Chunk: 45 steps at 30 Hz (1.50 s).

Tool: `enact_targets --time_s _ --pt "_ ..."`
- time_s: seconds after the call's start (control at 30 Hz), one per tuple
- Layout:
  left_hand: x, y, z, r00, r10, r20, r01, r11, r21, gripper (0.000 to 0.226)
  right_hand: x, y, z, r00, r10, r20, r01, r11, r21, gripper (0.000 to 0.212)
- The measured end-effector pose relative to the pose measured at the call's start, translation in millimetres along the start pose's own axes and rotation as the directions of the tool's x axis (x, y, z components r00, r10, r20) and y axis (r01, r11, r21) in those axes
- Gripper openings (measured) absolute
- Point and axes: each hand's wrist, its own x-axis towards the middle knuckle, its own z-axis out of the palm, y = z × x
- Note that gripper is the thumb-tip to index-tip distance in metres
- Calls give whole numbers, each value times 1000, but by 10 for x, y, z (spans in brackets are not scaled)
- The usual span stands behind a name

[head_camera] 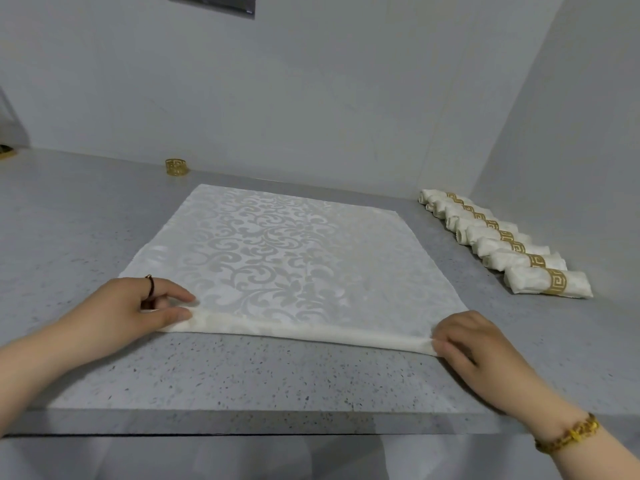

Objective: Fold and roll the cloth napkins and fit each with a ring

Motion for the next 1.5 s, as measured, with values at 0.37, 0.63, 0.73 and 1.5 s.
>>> enact_targets --time_s 0.37,0.63,0.73,1.5 --pt "136 146 -102 992 -88 90 54 943 328 19 288 -18 -37 847 412 337 -358 909 -214 37" --pt "35 -15 -193 943 333 -6 -287 821 493 22 196 -47 -33 978 200 -65 -211 923 -323 20" --pt "27 -65 -111 839 500 214 -537 701 468 24 179 -21 62 994 -99 -40 86 963 -255 16" --pt "242 70 15 996 67 51 -84 833 548 36 304 71 6 920 346 184 -362 930 59 38"
